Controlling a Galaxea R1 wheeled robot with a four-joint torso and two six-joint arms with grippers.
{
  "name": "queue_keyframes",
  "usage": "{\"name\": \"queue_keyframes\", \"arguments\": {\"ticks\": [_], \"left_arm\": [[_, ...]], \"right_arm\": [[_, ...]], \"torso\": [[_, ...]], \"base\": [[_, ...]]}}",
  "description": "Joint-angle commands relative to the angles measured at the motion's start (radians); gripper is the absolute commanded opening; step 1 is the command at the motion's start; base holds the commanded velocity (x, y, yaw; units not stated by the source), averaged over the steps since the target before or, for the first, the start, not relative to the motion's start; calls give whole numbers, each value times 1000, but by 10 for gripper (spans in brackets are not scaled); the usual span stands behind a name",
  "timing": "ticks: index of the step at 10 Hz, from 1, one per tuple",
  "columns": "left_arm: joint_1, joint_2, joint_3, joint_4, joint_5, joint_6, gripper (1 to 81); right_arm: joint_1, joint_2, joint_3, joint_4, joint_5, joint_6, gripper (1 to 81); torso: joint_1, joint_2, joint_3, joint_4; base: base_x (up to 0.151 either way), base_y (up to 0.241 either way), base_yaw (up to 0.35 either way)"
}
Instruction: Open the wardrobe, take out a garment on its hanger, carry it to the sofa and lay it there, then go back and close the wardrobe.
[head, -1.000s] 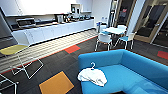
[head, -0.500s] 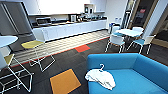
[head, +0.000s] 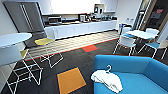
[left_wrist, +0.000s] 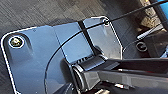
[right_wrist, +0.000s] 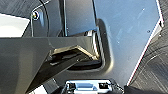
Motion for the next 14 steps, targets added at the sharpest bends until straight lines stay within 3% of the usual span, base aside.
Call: {"name": "queue_keyframes", "arguments": {"ticks": [1,8,10,14], "left_arm": [[-40,-2,1,20,28,3,811],[26,66,-111,18,18,4,811],[47,75,-163,4,-40,4,811],[64,124,-241,6,-60,4,811]], "right_arm": [[14,12,10,-5,-60,-6,811],[23,12,-13,-9,-60,-7,811],[26,12,-13,-11,-60,-9,811],[28,12,-34,-12,-60,-9,811]], "torso": [[0,0,0,0],[0,0,0,0],[0,0,0,0],[0,0,0,0]], "base": [[0,0,179],[0,0,151],[0,0,169],[0,0,224]]}}
